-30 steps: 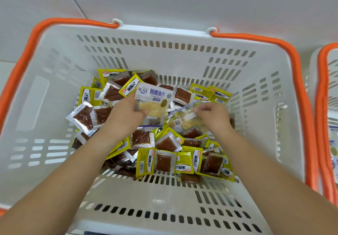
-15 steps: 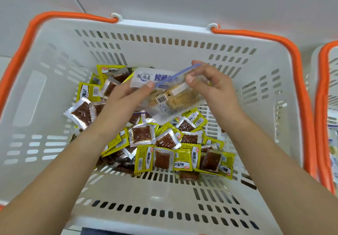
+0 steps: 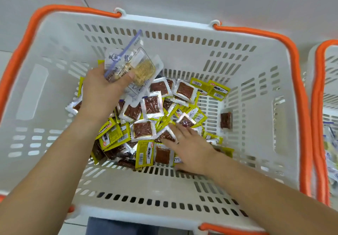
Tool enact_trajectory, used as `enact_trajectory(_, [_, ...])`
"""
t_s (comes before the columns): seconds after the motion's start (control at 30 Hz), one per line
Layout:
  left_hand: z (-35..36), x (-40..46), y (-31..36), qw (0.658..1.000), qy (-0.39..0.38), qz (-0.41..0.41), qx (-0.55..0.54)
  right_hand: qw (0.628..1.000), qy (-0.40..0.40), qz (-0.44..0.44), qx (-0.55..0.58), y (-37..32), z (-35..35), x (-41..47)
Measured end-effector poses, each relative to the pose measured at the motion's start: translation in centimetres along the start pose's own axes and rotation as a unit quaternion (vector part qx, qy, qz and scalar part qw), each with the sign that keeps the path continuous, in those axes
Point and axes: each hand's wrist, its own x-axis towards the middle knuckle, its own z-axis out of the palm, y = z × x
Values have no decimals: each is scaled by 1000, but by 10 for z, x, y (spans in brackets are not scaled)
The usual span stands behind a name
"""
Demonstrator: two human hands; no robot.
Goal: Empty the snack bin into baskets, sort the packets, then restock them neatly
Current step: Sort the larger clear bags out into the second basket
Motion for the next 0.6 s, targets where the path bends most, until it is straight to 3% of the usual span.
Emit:
enact_trajectory(0.1, [4,-1,-5,999,-12,6,34,998,-12,14,-56,16,18,1])
enact_trajectory(0.2, [6,-3,-6,999,-22,21,43,986,75,145,-37,37,16,2])
enact_trajectory(0.33, [7,-4,-3,998,-28,33,43,928,187,320,40,64,-10,7])
enact_trajectory(0.4, [6,-4,-2,999,-24,29,36,897,226,366,99,70,-21,6])
enact_trajectory(0.5, [4,-2,0,999,-14,20,27,905,309,281,76,50,-20,11])
enact_trajectory(0.6, [1,0,2,1000,-6,8,13,940,339,21,-13,15,-6,27])
